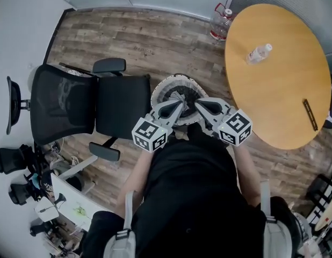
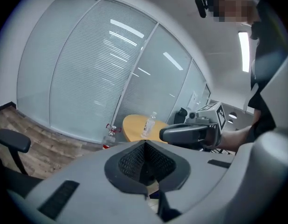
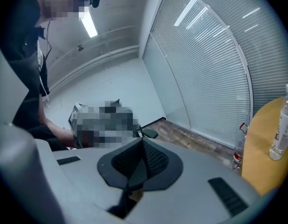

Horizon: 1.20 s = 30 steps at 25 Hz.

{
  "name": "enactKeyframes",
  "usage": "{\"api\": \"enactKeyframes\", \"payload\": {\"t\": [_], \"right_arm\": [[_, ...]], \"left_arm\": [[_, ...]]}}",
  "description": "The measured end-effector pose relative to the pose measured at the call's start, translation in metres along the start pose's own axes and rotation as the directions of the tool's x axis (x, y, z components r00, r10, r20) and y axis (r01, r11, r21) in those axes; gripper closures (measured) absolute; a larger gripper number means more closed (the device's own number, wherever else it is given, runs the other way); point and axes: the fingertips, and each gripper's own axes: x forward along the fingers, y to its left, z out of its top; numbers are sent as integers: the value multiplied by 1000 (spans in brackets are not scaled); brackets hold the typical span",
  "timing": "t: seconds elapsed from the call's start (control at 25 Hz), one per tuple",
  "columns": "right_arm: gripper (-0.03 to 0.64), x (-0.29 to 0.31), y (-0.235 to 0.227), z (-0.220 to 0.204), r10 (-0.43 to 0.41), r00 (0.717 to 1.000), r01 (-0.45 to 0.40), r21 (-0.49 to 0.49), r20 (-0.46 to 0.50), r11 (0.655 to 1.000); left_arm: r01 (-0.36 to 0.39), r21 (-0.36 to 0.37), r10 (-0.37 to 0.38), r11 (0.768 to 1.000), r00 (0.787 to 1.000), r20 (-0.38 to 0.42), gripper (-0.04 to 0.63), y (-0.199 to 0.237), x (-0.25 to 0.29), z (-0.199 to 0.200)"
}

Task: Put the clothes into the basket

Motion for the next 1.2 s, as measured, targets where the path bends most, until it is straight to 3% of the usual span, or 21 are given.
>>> {"api": "enactKeyframes", "payload": {"t": [0.28,0.52,1.2], "right_arm": [[601,-5,16,10,82,997,-81,-63,8,995],[601,-17,15,7,130,992,-130,-35,5,991],[601,-40,10,18,124,990,-121,-44,61,992]], "left_arm": [[-6,31,4,999,998,61,583,-13,-19,21],[-24,21,23,999,997,72,584,-17,-15,19],[-4,33,2,999,998,59,584,-32,-9,11]]}}
